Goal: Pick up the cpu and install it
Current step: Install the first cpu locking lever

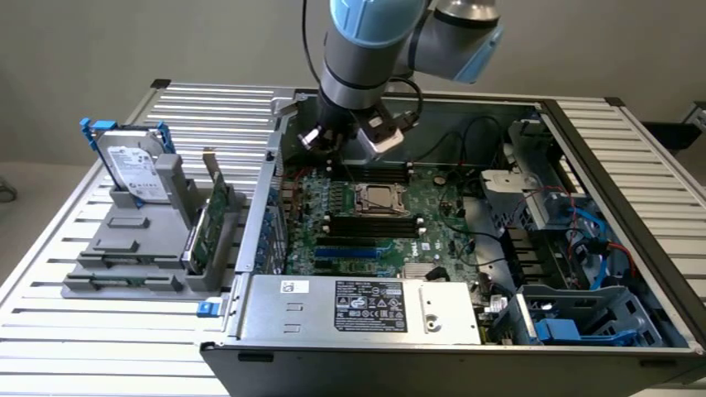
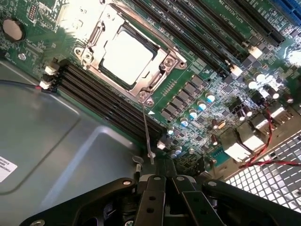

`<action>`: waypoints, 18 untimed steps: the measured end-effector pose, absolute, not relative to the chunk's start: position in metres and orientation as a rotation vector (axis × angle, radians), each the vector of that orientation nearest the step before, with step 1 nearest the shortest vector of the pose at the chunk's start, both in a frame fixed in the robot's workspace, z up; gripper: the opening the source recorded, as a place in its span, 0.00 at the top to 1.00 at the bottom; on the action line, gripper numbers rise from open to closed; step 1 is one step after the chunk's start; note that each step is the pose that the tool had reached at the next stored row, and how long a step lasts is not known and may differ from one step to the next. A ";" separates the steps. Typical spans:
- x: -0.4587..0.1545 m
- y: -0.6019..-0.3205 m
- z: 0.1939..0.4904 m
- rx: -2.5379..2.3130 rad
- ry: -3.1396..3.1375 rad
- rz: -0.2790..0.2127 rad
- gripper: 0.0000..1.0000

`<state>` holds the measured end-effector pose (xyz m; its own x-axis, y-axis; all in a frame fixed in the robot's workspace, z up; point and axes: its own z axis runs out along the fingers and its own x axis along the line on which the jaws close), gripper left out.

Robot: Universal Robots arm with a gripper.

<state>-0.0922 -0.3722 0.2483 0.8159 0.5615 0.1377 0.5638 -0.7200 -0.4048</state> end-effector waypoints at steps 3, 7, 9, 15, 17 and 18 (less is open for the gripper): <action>-0.092 -0.372 0.246 -2.571 -0.810 -0.016 0.89; -0.093 -0.372 0.245 -2.579 -0.777 -0.025 0.89; -0.093 -0.372 0.245 -2.583 -0.761 -0.029 0.89; -0.093 -0.372 0.245 -2.595 -0.692 -0.048 0.89; -0.093 -0.372 0.245 -2.596 -0.668 -0.056 0.89; -0.093 -0.372 0.245 -2.596 -0.655 -0.060 0.89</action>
<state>-0.0930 -0.3722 0.2450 0.8857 0.4393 0.1502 0.4592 -0.7813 -0.4228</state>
